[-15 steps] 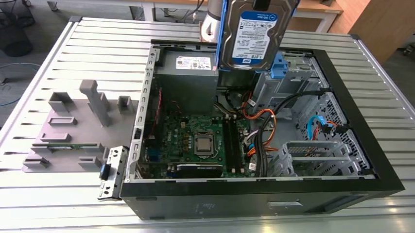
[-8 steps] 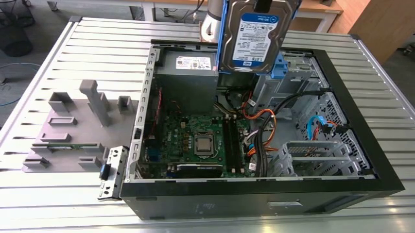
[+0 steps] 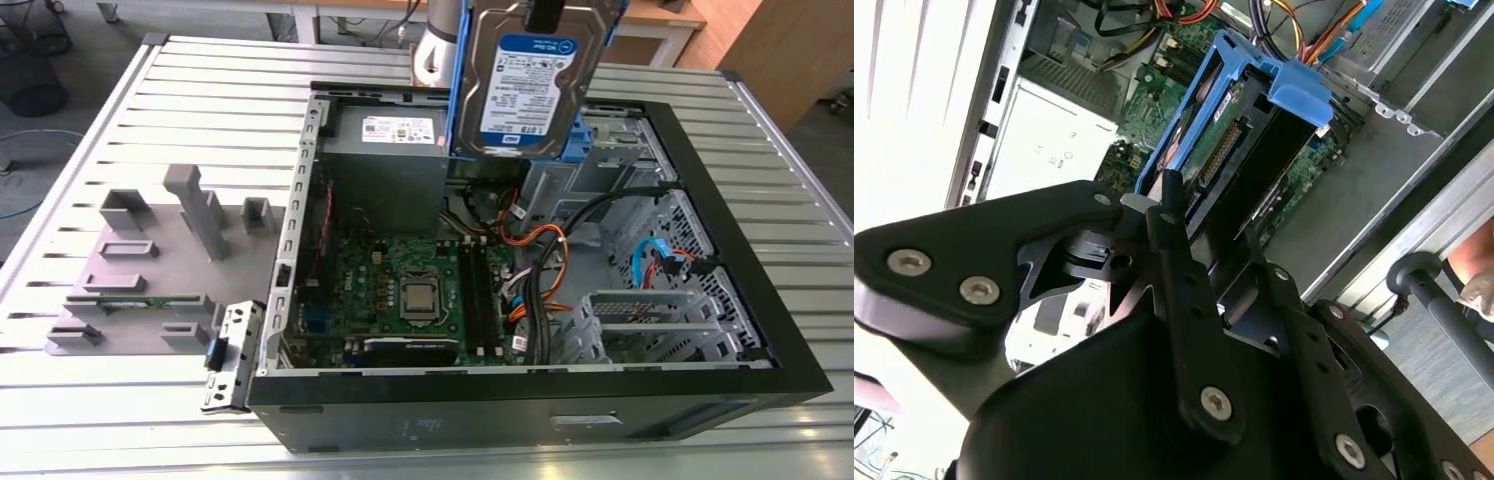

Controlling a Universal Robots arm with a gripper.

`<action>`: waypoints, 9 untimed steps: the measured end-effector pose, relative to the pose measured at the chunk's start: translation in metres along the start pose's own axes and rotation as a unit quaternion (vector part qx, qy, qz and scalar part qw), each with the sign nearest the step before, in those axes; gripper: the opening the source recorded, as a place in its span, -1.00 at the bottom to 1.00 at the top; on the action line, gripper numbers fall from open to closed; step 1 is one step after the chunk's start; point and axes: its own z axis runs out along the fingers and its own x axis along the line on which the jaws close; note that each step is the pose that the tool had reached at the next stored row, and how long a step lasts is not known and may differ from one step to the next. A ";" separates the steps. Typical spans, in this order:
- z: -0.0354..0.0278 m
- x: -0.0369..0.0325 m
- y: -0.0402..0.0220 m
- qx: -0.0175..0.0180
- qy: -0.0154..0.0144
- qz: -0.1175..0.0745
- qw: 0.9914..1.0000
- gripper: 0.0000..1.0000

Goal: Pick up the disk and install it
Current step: 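Pick up the disk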

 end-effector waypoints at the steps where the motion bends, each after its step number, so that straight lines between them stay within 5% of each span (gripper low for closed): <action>1: 0.0000 0.0007 0.0000 0.000 0.001 0.000 1.000 -0.31; 9: 0.0004 0.0092 -0.0003 0.000 0.009 0.000 1.000 -0.31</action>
